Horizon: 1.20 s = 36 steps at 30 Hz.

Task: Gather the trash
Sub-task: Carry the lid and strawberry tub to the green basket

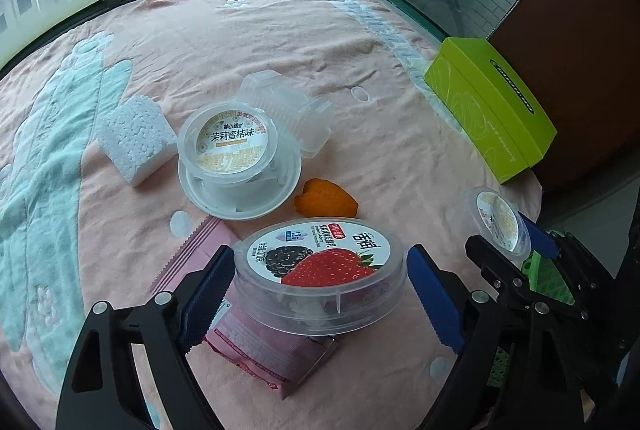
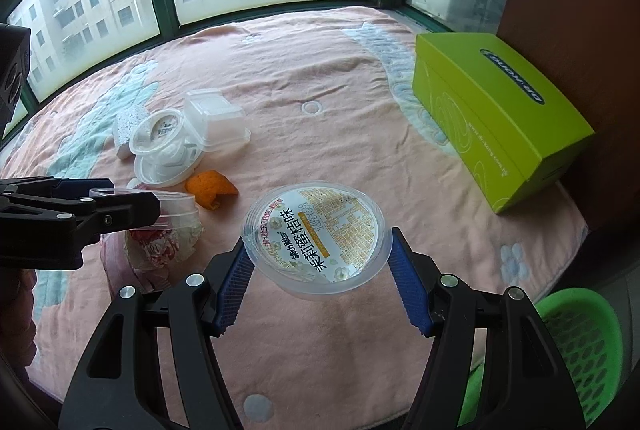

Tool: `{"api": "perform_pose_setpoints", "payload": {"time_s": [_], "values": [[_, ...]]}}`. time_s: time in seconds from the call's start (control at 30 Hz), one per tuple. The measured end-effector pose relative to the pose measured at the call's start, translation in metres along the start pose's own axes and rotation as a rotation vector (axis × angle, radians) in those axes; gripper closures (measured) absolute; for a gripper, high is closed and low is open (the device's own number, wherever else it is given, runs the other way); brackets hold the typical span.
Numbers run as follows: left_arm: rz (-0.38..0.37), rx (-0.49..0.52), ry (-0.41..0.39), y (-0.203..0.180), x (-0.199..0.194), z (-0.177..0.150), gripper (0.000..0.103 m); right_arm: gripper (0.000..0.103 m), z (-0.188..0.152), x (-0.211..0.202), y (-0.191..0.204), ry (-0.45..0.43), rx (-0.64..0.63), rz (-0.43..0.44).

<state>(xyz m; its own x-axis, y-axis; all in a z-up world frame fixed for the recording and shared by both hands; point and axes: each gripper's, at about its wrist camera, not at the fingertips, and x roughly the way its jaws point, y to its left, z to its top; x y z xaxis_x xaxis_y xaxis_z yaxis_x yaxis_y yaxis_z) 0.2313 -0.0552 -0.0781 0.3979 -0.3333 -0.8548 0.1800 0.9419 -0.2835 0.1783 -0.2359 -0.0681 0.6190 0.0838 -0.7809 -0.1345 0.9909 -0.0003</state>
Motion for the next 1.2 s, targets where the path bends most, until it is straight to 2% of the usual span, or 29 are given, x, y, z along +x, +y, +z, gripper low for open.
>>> {"api": "perform_pose_setpoints", "payload": {"time_s": [0.33, 0.8, 1.2], "values": [[-0.014, 0.003, -0.064, -0.003, -0.026, -0.004, 0.019, 0.038, -0.005, -0.022, 0.006, -0.037, -0.009, -0.033], [-0.057, 0.029, -0.146, -0.017, -0.063, -0.008, 0.019, 0.038, -0.017, -0.06, -0.005, -0.094, 0.052, -0.051], [-0.136, 0.1, -0.164, -0.063, -0.075, -0.017, 0.019, 0.038, -0.05, -0.099, -0.038, -0.129, 0.144, -0.133]]}}
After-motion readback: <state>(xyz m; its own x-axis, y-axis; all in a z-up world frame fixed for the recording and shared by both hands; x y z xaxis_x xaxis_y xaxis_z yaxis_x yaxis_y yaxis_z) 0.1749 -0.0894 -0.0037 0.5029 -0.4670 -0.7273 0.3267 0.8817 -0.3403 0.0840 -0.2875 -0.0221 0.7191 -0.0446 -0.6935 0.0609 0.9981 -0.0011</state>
